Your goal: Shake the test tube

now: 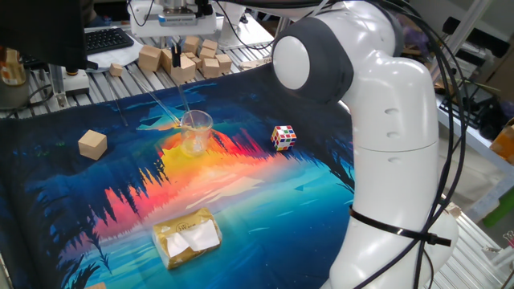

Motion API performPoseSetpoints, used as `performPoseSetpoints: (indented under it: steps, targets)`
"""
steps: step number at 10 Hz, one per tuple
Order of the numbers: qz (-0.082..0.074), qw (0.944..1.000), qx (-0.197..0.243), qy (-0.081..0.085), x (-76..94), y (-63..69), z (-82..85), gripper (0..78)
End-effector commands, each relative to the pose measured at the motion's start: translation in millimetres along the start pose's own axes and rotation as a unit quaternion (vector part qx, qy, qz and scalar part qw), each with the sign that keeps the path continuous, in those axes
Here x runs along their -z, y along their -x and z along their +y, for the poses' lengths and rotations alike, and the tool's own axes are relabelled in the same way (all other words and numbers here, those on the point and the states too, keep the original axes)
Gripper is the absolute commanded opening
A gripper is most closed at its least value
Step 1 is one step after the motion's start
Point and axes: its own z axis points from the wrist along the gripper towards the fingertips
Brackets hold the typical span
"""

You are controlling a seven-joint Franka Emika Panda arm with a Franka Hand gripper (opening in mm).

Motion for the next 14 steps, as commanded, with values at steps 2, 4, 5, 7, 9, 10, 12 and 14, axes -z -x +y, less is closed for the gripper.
performPoseSetpoints:
  steps: [2, 4, 5, 7, 9, 10, 12, 14]
  targets:
    - [-0.010, 0.9999, -0.006, 0.002, -9.3, 2.8, 0.5, 0.0]
    - [-0.010, 0.9999, -0.005, 0.002, -11.7, 2.8, 0.4, 0.0]
    - [-0.012, 0.9999, -0.006, 0.003, -15.3, 2.9, 0.3, 0.0]
    - [-0.014, 0.9999, -0.006, 0.003, -18.3, 2.9, 0.1, 0.0]
    - [-0.014, 0.9999, -0.005, 0.003, -20.4, 2.9, -0.1, 0.0]
    - [-0.014, 0.9999, -0.005, 0.003, -21.4, 2.9, -0.2, 0.0]
    - [-0.015, 0.9999, -0.007, 0.003, -21.6, 2.6, -0.2, 0.0]
    - [-0.018, 0.9998, -0.011, 0.001, -21.7, 2.6, -0.2, 0.0]
